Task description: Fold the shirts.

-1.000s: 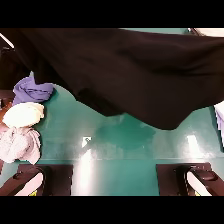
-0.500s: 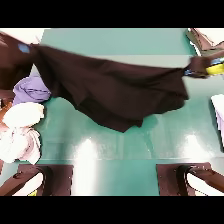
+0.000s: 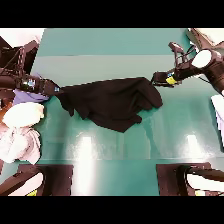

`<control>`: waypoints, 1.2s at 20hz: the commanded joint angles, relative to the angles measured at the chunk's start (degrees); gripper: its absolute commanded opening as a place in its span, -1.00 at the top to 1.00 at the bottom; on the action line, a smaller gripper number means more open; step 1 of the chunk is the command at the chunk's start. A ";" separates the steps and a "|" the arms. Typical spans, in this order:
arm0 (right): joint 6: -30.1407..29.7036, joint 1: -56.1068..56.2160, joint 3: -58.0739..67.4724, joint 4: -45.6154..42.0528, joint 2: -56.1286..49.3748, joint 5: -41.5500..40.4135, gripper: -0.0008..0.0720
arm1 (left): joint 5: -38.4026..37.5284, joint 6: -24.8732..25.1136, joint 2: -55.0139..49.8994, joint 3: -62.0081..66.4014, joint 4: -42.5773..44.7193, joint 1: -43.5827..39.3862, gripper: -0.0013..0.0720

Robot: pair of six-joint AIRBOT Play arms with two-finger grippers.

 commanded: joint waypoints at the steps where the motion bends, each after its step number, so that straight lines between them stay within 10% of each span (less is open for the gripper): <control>1: -3.21 -4.35 -0.94 0.13 0.79 3.76 -0.42 | 0.96 0.26 -0.28 -1.33 0.50 -0.02 0.90; 8: -9.09 -8.15 -24.00 20.85 4.87 -3.89 -0.42 | 2.97 0.20 -0.28 -1.33 0.33 -0.02 0.90; 16: -9.14 -1.44 -28.89 24.41 4.76 -17.97 -0.20 | 2.78 0.20 -0.28 -1.33 0.31 -0.02 0.90; 19: -9.51 -1.53 -28.85 23.56 4.83 -19.10 0.92 | 2.54 0.22 -0.28 -1.33 0.31 -0.02 0.90; 24: -10.51 -4.39 -22.01 23.56 15.23 -16.61 0.93 | 2.25 -1.25 -0.22 9.03 2.01 -0.02 0.90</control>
